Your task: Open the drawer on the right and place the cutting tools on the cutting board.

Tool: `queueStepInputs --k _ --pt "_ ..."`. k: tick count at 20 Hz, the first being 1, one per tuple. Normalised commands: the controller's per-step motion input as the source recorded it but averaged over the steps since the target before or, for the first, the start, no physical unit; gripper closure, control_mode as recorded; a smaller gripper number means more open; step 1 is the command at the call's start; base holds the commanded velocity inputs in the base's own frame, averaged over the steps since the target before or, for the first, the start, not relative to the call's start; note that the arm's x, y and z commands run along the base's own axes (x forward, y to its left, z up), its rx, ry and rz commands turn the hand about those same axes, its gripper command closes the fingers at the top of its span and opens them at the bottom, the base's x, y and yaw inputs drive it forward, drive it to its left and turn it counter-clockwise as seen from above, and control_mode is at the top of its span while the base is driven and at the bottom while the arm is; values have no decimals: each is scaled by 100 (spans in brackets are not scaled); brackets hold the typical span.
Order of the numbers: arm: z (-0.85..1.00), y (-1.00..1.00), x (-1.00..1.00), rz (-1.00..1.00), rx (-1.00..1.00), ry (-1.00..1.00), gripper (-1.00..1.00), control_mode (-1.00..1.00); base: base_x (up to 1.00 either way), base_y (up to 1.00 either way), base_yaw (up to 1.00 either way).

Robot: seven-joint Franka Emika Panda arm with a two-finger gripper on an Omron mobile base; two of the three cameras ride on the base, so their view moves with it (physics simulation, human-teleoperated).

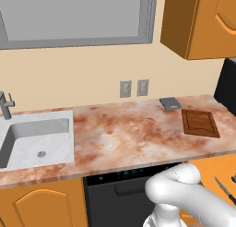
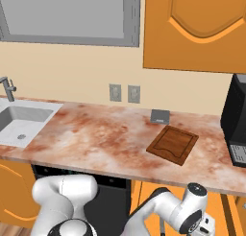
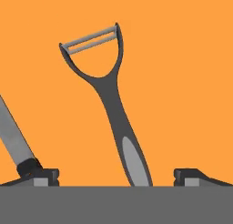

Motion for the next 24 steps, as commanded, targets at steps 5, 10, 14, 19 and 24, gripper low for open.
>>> queueStepInputs --k 5,10,14,19,24 --pt "-19 -17 9 0 -7 0 -100 -100 0 0 0" --pt "-21 -25 0 0 -5 0 -100 -100 0 0 0" --pt "-26 -13 0 0 -3 0 -100 -100 0 0 0" --pt "-28 0 0 0 0 3 -100 -100 0 0 0" --pt "-31 0 0 0 0 10 -100 -100 0 0 0"
